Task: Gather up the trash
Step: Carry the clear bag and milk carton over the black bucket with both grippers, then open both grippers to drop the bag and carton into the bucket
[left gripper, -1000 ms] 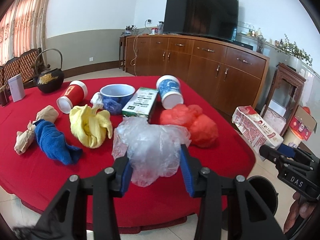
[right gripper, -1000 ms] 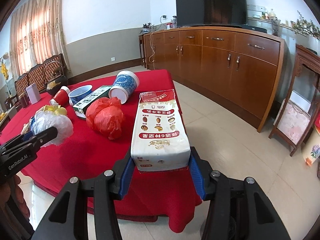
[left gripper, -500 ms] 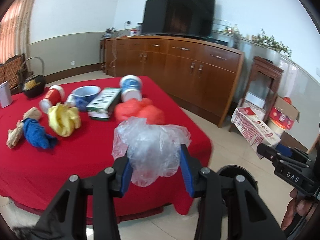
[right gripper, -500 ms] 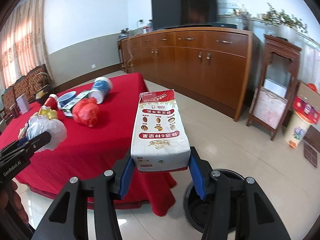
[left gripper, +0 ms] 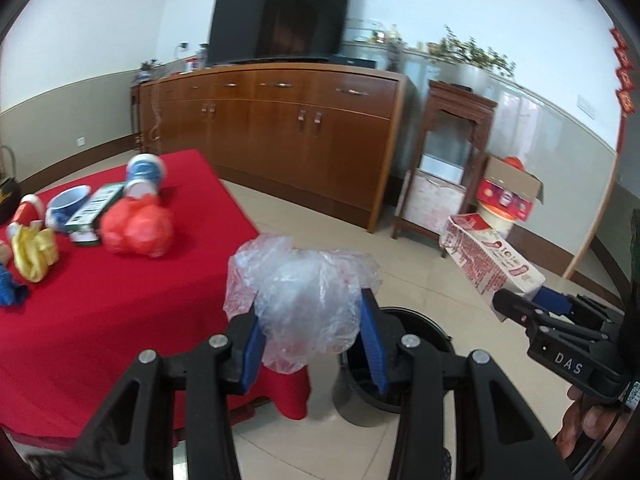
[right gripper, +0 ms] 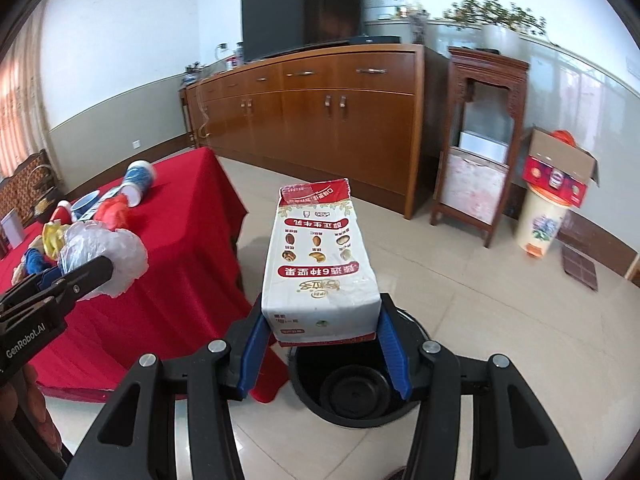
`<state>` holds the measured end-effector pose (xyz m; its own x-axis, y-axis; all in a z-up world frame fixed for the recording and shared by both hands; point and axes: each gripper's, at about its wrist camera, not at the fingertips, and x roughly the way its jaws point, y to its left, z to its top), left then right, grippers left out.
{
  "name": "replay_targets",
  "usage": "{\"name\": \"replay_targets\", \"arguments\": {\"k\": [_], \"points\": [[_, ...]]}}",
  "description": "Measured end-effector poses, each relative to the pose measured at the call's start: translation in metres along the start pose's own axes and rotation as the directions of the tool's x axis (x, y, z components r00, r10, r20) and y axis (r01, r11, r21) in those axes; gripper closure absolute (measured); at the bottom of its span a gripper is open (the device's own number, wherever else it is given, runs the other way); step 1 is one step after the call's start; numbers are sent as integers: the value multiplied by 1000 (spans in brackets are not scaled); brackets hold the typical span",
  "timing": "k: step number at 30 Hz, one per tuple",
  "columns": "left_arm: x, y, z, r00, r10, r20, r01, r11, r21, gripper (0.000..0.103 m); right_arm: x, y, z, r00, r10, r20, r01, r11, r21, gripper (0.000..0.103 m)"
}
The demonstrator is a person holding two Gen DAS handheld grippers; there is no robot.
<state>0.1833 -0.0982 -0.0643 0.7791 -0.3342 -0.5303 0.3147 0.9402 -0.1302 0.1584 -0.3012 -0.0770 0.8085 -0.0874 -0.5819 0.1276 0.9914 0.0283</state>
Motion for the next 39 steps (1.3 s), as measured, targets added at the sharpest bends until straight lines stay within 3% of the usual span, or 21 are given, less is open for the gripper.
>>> {"name": "replay_targets", "arguments": {"k": [13, 21, 39], "points": [[44, -46, -19, 992, -73, -106, 79, 996, 50, 58, 21, -45, -25, 995, -45, -84, 46, 999, 18, 49], [86, -69, -36, 974, -111, -200, 127, 990, 69, 58, 53, -70, -51, 985, -59, -162, 62, 998, 15, 49], [172, -83, -62, 924, -127, -361, 157, 986, 55, 58, 158, -87, -86, 941, 10, -340, -16, 1000, -15, 49]]}}
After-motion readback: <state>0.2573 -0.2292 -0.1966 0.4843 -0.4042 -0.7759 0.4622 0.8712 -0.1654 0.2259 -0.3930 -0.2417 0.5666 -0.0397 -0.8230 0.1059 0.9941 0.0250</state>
